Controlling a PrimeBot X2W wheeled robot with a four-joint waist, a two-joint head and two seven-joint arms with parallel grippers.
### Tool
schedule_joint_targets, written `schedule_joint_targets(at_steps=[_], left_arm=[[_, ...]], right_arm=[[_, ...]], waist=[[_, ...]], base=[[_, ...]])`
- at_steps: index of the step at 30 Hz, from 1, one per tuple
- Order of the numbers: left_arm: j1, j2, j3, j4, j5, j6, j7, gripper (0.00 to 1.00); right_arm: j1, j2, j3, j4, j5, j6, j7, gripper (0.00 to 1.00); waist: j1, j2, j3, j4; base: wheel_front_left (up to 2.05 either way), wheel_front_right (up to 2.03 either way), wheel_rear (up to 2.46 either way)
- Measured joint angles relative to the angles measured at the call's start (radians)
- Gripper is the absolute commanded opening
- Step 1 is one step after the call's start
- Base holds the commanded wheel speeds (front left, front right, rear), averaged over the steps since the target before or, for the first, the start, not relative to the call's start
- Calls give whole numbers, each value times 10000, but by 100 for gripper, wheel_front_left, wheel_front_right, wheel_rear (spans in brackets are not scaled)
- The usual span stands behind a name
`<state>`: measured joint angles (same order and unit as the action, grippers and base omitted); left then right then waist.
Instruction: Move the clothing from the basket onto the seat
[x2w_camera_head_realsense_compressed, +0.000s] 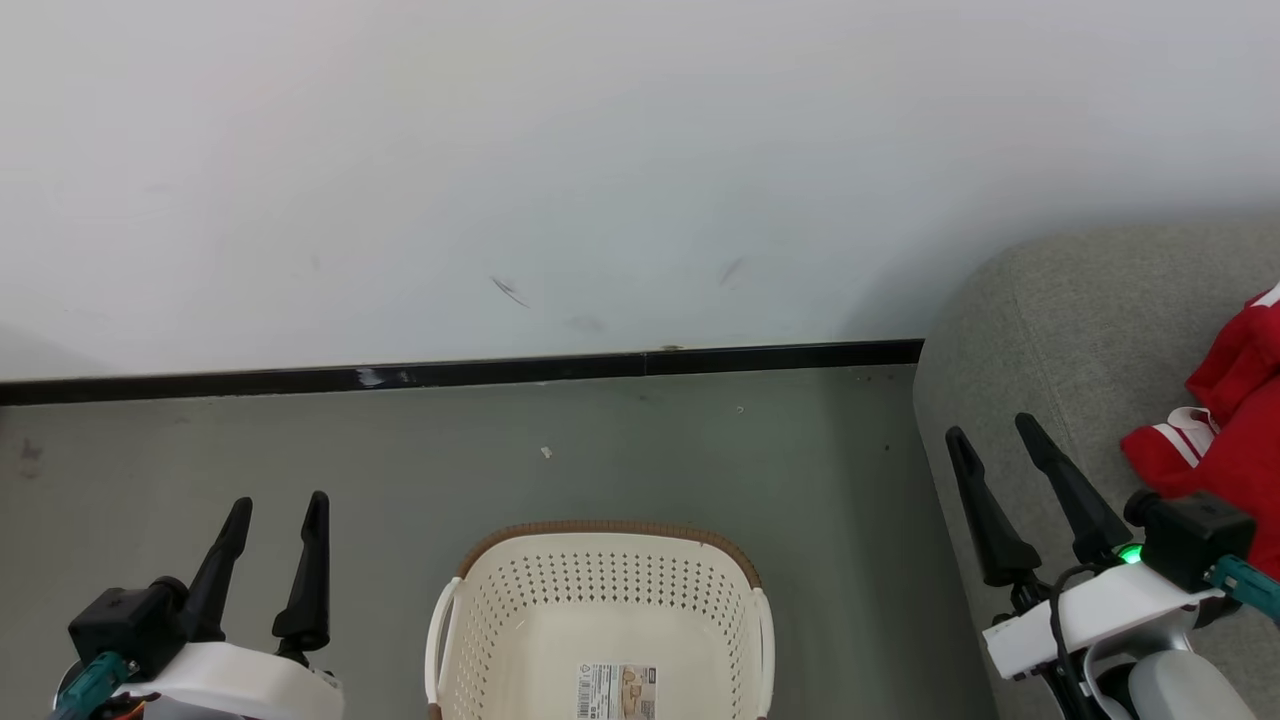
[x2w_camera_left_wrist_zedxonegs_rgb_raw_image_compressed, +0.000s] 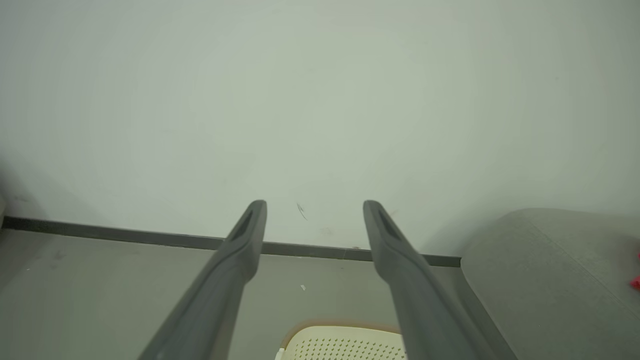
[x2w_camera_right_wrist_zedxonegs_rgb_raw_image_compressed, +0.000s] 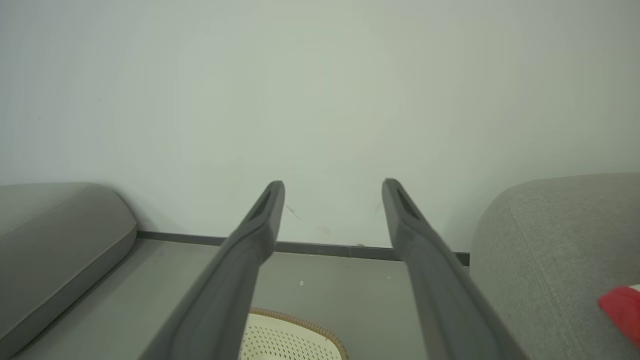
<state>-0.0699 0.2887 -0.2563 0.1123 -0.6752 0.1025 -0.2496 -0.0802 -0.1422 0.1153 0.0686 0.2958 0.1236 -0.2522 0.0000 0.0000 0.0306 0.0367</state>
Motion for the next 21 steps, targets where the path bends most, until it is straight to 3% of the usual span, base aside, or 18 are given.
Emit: schedule_joint_targets(at_steps=[9,10,16,21], left_arm=[[2,-98,61,94,67,-201,0,100],[4,-130,44,151,69,-211,10,0],[331,-708,-211,688,38,-211,33,0],[389,-736,-117,696,-382,-221,167,0]], right_arm=[[5,96,-42,-4,-6,0,0,100],[9,111,-35,46,2,-4,2,0],[524,347,75,631,27,-6,48,0],[598,374,111,627,420,-6,46,0]], waist=[[0,0,19,3],[0,0,18,3],[0,0,20,3],[0,0,20,3]], base=[[0,0,0],[0,0,0],[0,0,0],[0,0,0]])
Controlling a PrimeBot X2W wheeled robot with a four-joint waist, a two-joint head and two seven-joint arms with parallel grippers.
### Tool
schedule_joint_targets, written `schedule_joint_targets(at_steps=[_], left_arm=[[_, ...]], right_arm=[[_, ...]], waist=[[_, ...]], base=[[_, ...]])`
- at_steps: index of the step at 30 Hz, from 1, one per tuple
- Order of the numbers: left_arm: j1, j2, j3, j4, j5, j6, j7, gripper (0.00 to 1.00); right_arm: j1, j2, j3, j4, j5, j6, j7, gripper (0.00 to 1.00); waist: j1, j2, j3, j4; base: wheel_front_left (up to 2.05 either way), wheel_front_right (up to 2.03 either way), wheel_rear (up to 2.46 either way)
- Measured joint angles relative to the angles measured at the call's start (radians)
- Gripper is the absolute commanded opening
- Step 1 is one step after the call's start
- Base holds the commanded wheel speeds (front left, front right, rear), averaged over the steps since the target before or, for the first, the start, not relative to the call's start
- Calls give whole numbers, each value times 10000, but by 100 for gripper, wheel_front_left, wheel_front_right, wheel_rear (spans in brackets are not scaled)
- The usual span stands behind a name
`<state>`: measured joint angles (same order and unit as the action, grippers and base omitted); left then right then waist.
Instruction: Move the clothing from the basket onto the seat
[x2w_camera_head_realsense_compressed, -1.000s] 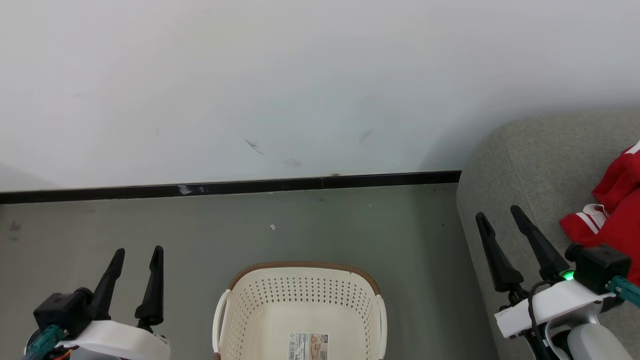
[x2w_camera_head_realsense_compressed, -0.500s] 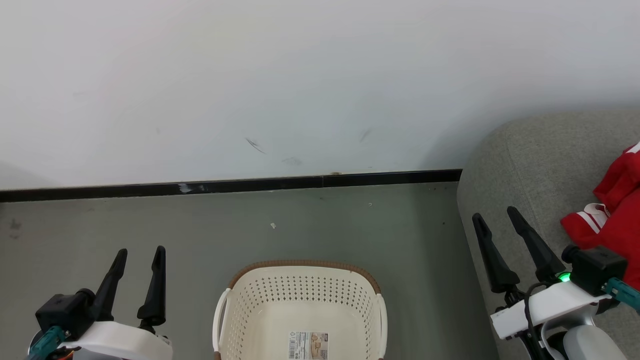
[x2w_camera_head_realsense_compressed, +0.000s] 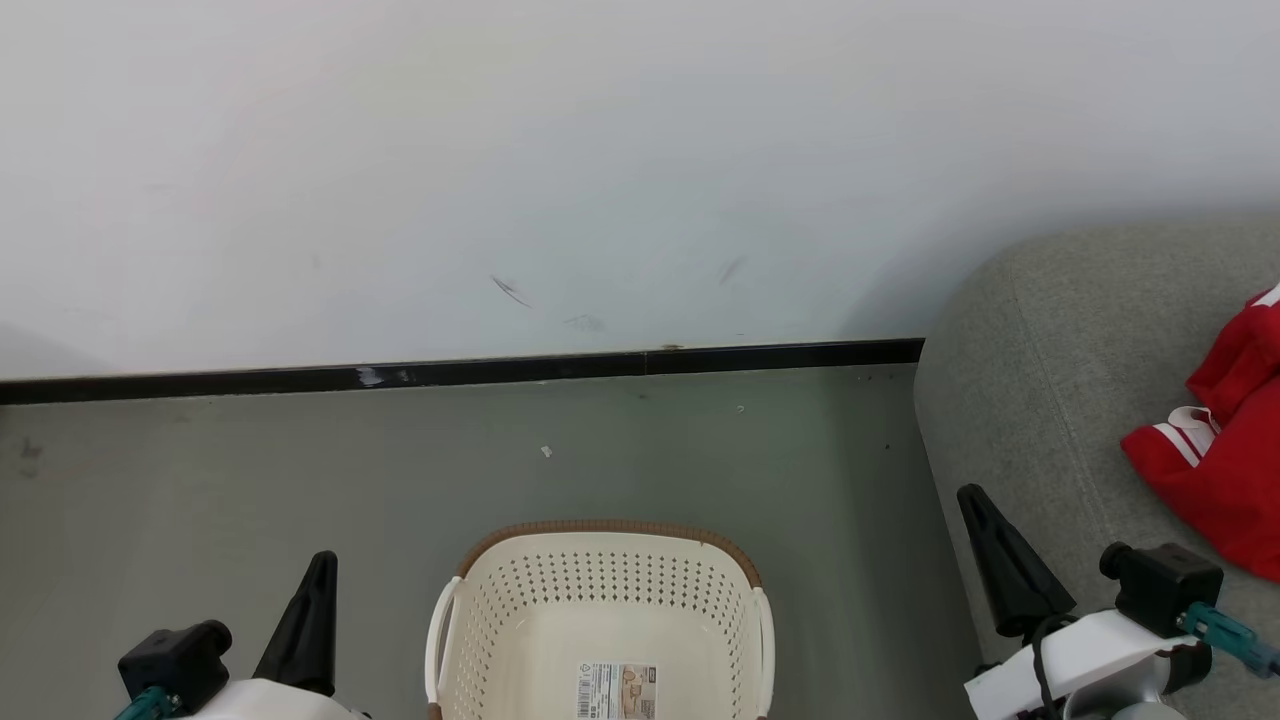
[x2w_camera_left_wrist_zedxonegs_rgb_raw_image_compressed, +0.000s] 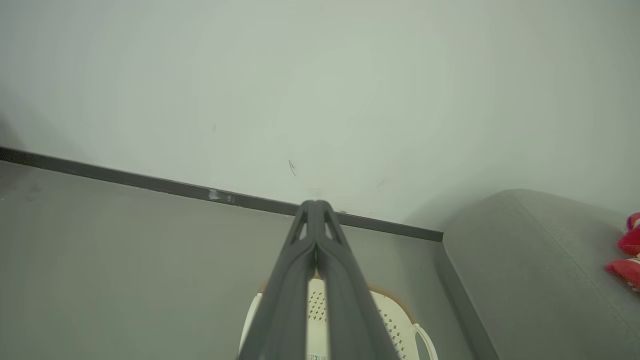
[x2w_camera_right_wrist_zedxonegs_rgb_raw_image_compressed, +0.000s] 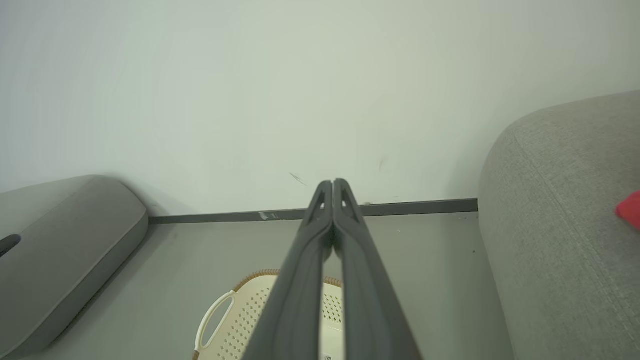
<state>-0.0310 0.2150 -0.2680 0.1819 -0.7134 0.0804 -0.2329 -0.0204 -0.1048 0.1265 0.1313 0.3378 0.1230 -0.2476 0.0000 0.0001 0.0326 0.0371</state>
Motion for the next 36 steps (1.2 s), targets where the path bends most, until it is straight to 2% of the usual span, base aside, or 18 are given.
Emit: schedule_joint_targets(at_steps=[13,25,36], left_arm=[[0,-261,426,-4,-1246,-221,430,0],[-1,-491,834,-4,-2387,-405,836,0],[-1,-627,1218,2,-3390,-570,1216,0]], right_arm=[[11,73,-188,-92,1971,0,257,0],[11,86,-437,36,3645,0,660,0],[7,71,-593,173,5185,0,1058,0]], waist=[[6,0,-48,-46],[74,0,-152,-106],[88,0,-226,-148]], base=[[0,0,0],[0,0,0],[0,0,0]])
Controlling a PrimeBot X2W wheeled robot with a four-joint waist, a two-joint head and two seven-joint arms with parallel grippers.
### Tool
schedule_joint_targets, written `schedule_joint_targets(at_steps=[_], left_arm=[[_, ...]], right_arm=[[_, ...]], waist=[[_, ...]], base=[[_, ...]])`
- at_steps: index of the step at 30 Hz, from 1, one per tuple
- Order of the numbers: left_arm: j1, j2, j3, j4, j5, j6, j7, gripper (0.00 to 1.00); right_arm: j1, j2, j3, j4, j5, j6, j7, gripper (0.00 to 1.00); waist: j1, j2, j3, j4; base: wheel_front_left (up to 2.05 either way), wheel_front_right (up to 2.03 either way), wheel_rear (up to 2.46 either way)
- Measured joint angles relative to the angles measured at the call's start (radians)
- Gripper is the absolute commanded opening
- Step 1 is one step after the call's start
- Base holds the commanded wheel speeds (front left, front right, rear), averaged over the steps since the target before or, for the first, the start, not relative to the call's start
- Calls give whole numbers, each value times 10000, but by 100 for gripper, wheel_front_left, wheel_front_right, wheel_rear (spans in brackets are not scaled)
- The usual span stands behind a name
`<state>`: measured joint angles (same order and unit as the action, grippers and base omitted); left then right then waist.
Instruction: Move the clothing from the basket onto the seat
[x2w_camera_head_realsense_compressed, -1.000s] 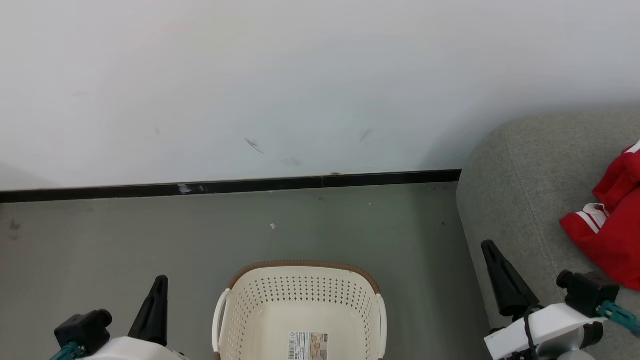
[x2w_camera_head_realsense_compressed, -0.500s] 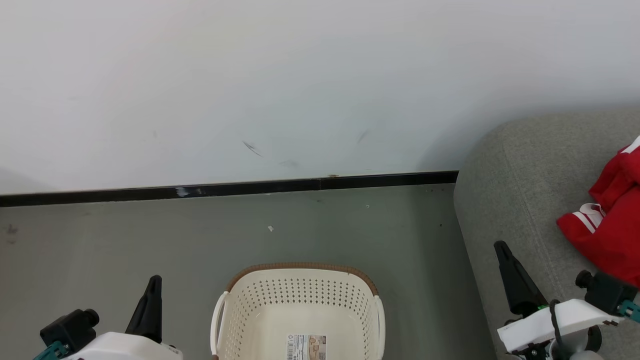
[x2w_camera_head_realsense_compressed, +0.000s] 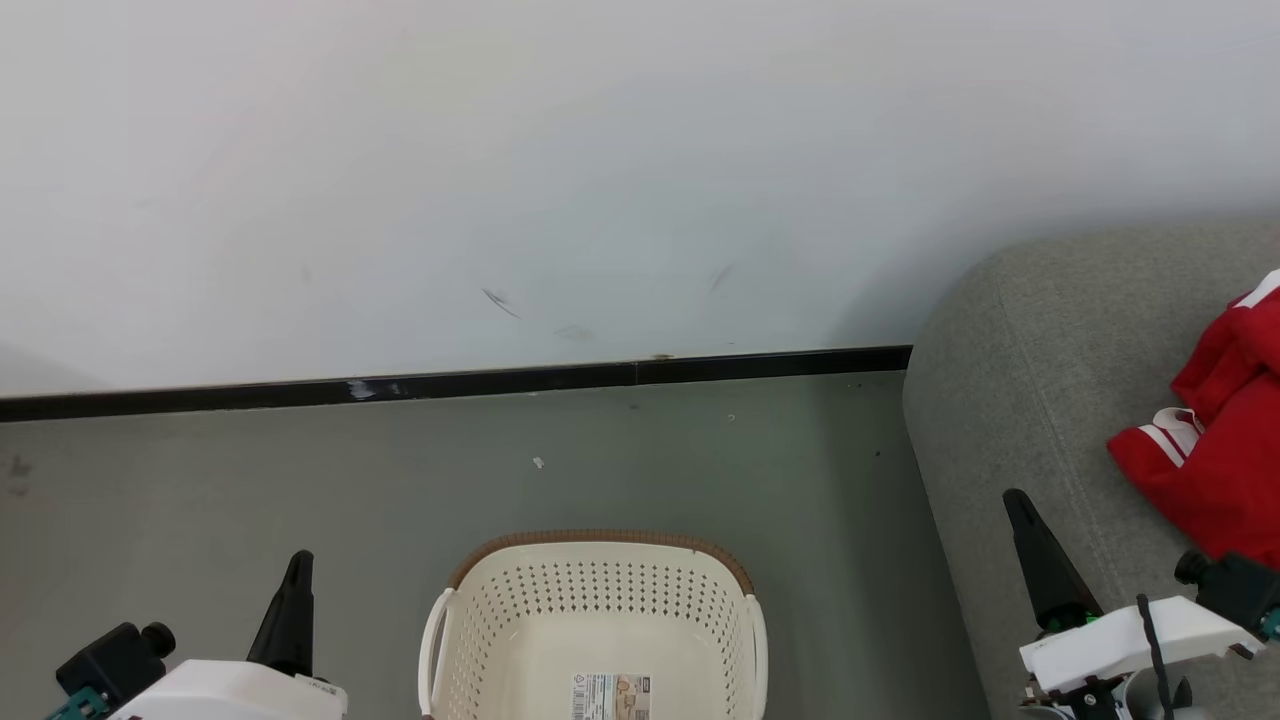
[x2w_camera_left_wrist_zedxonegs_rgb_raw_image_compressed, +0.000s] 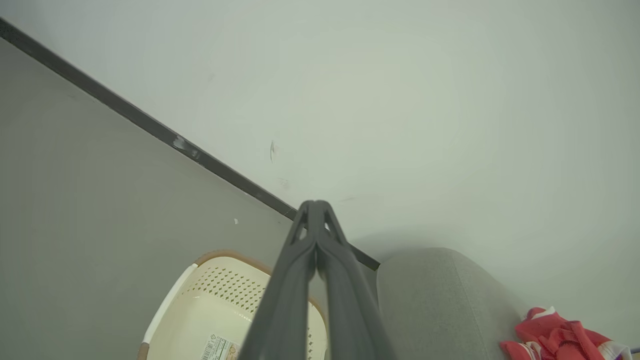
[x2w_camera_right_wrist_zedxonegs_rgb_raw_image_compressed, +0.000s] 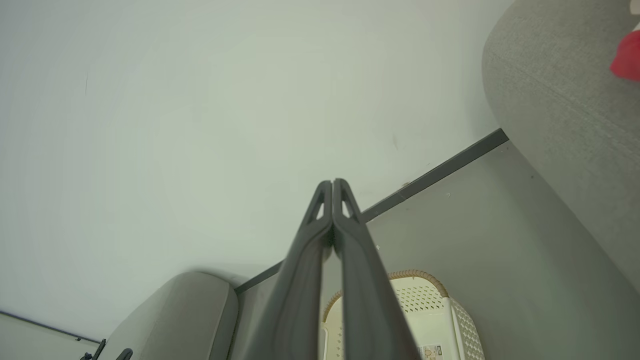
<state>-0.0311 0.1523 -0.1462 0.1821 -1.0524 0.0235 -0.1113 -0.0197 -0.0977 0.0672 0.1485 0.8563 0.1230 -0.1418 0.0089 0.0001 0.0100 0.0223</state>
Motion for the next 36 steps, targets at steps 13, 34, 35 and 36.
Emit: schedule_joint_targets(at_steps=[13,34,35,36], left_arm=[[-8,-222,430,46,-1220,-188,474,0],[-34,-577,1147,176,-3218,-529,1120,0],[-35,-591,1183,180,-3333,-537,1187,0],[-35,-602,1218,188,-3425,-539,1221,0]], right_arm=[[-49,-25,-226,284,1827,0,337,0],[-107,-63,-537,658,4753,0,907,0],[-108,-65,-550,677,4897,0,930,0],[-113,-69,-564,708,5005,0,999,0]], waist=[[-48,0,-16,-48],[-81,-1,-30,-129],[-81,0,-32,-132],[-82,0,-35,-136]], base=[[0,0,0],[0,0,0],[0,0,0],[0,0,0]])
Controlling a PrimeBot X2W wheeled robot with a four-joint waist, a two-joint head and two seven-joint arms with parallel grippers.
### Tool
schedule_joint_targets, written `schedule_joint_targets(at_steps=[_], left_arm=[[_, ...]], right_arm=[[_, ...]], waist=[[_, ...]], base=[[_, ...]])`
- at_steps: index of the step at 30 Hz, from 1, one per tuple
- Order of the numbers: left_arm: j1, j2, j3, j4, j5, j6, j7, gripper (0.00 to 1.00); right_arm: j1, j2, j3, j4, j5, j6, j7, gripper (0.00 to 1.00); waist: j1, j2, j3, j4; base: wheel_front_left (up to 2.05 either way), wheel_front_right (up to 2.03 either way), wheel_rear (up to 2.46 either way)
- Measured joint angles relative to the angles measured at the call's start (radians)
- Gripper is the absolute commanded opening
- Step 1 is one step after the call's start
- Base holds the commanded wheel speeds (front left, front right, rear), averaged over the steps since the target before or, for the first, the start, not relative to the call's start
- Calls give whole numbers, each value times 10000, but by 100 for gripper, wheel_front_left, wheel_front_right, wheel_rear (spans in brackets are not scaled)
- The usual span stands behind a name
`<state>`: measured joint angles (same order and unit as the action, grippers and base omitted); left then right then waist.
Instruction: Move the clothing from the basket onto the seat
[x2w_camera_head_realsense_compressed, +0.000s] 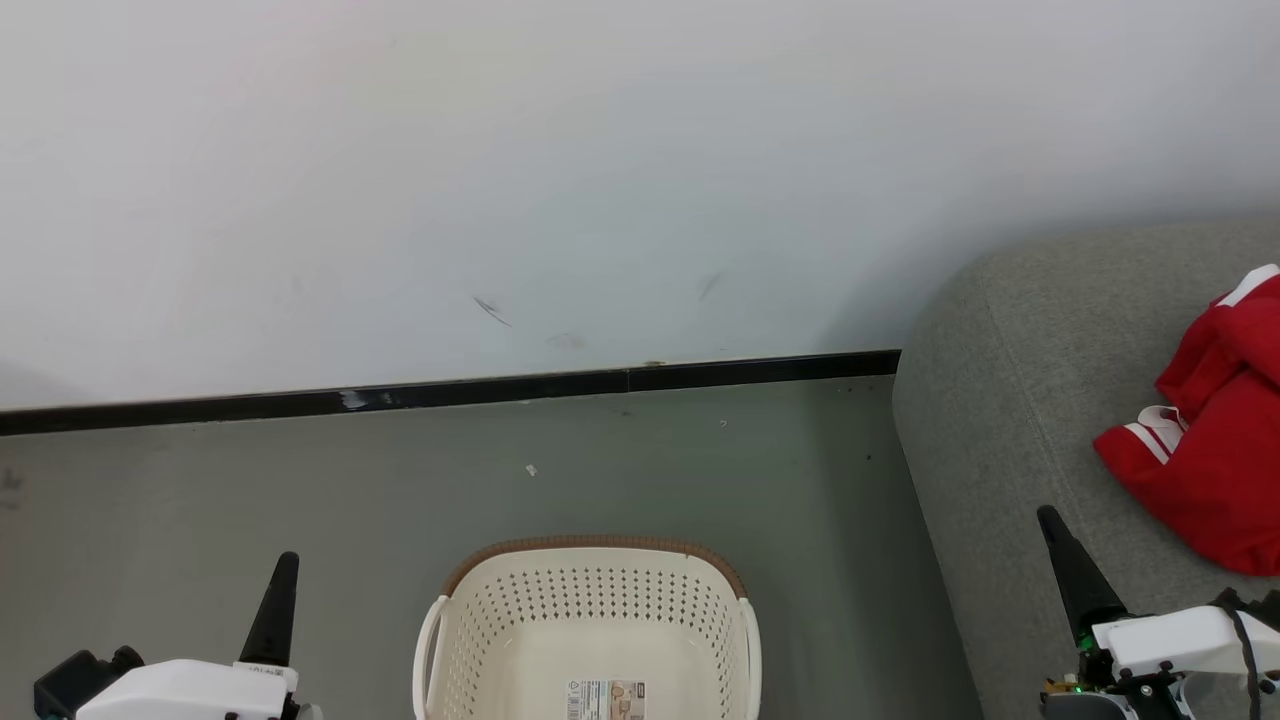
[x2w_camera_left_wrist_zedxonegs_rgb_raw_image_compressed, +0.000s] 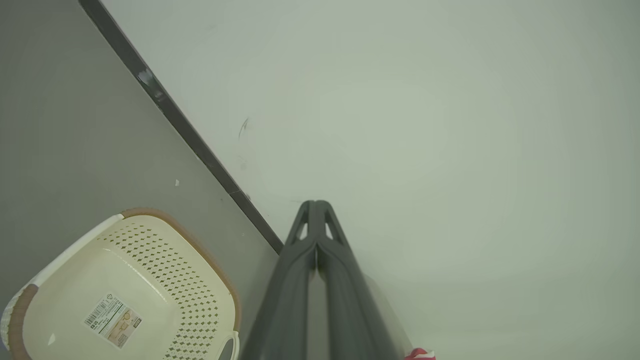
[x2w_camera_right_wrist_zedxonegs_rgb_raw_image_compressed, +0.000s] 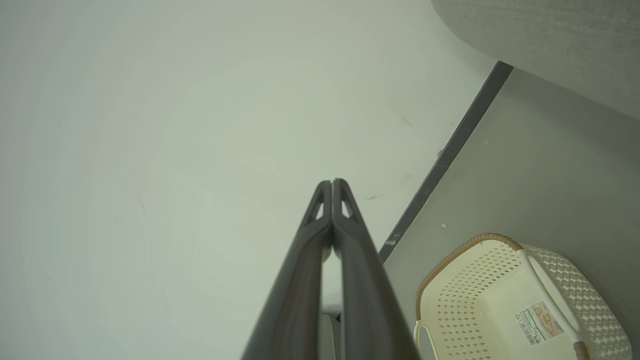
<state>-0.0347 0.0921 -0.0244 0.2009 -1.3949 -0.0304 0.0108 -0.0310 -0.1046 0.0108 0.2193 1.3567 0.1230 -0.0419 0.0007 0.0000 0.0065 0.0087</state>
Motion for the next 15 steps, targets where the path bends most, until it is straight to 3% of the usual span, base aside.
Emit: schedule_joint_targets(at_steps=[15], left_arm=[[-33,-268,506,98,-1390,-270,499,0]], right_arm=[[-212,-25,-238,240,2075,0,391,0]], waist=[[-1,0,-45,-56]], base=[[0,0,0]])
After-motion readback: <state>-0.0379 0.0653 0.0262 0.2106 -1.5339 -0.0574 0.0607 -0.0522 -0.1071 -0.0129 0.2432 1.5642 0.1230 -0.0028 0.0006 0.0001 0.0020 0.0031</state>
